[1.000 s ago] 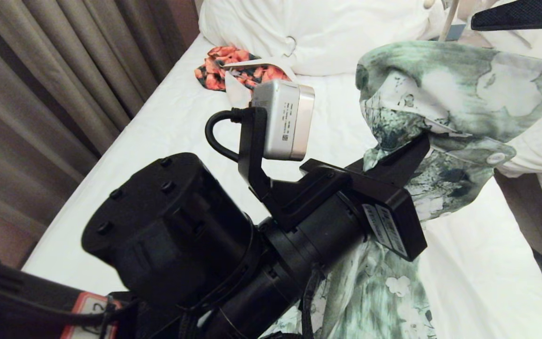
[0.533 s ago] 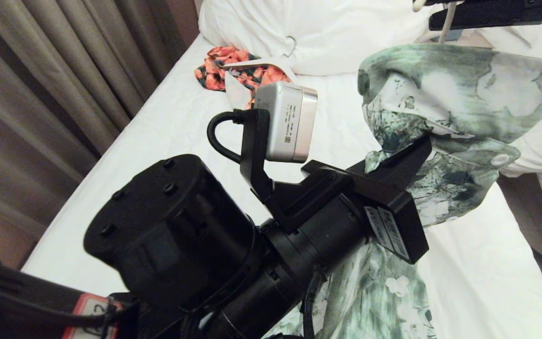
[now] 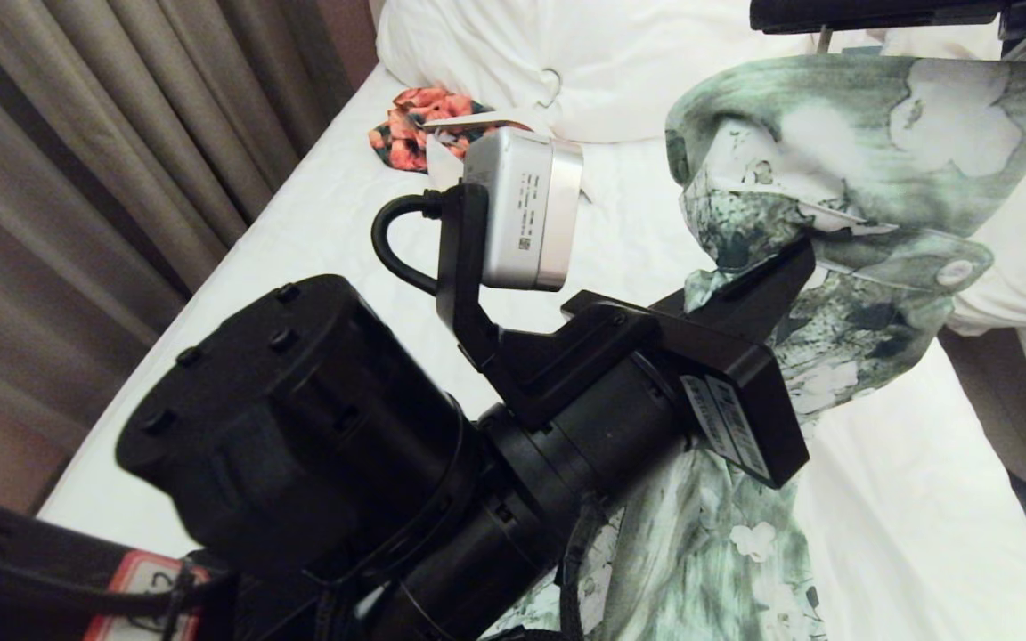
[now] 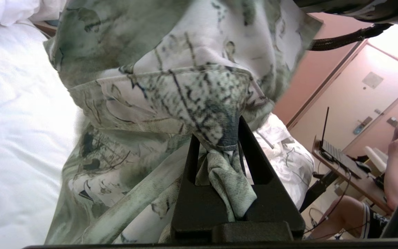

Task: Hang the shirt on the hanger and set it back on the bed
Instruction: Take the clothes hanger out of the clothes

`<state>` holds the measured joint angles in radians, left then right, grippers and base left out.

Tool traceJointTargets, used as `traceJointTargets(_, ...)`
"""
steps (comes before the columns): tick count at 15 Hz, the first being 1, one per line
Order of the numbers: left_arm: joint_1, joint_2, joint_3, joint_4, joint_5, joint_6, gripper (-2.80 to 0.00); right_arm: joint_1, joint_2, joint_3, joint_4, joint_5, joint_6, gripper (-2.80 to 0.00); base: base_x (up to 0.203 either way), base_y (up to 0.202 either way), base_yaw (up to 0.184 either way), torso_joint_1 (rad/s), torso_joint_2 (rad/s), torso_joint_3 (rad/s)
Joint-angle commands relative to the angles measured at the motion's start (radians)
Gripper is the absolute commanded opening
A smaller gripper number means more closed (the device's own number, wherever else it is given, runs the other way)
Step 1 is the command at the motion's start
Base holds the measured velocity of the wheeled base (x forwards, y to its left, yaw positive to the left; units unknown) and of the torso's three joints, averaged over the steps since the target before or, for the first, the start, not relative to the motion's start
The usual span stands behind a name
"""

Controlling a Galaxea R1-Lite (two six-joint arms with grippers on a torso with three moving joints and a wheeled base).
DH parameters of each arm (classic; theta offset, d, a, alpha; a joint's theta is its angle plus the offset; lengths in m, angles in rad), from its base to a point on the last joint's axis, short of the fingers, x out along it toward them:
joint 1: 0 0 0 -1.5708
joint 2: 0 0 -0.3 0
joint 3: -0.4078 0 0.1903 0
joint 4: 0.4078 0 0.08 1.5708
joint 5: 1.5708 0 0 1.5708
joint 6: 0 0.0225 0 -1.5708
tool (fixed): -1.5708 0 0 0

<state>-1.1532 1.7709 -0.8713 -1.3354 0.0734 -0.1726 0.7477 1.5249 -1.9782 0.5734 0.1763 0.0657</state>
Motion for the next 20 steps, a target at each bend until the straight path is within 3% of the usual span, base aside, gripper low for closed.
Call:
traceJointTargets(1, 0.000, -0.026, 0.000, 0.025, 0.000, -0.001, -2.80, 0.016, 0.002, 0.002, 0.003, -0.006, 0.002, -2.80, 0.000, 0.000, 0.000, 0.000, 0.00, 0.000)
traceJointTargets(4, 0.001, -0.063, -0.011, 0.097, 0.002, 0.007, -2.80, 0.043, -0.008, 0.006, 0.003, -0.050, 0.003, -2.80, 0.000, 0.000, 0.000, 0.000, 0.00, 0.000)
traceJointTargets(6, 0.002, -0.092, -0.011, 0.177, 0.009, 0.081, -2.80, 0.048, -0.011, 0.006, 0.003, -0.052, 0.003, -2.80, 0.000, 0.000, 0.000, 0.000, 0.00, 0.000)
traceJointTargets(8, 0.001, -0.132, -0.008, 0.223, 0.014, 0.091, -2.80, 0.059, -0.012, 0.006, 0.003, -0.077, 0.003, -2.80, 0.000, 0.000, 0.000, 0.000, 0.00, 0.000)
traceJointTargets(11, 0.001, -0.190, -0.009, 0.403, 0.011, 0.097, -2.80, 0.064, -0.014, 0.006, -0.006, -0.096, 0.003, -2.80, 0.000, 0.000, 0.000, 0.000, 0.00, 0.000)
traceJointTargets(15, 0.001, -0.199, -0.006, 0.425, 0.005, 0.101, -2.80, 0.064, -0.014, 0.005, -0.012, -0.122, 0.003, -2.80, 0.000, 0.000, 0.000, 0.000, 0.00, 0.000)
traceJointTargets(16, 0.001, -0.199, 0.000, 0.424, 0.001, 0.102, 0.00, 0.064, -0.015, 0.004, -0.019, -0.123, 0.003, -2.80, 0.000, 0.000, 0.000, 0.000, 0.00, 0.000)
traceJointTargets(20, 0.000, -0.218, 0.006, 0.423, -0.014, 0.102, 0.00, 0.062, -0.020, 0.004, -0.020, -0.124, 0.003, -2.80, 0.000, 0.000, 0.000, 0.000, 0.00, 0.000)
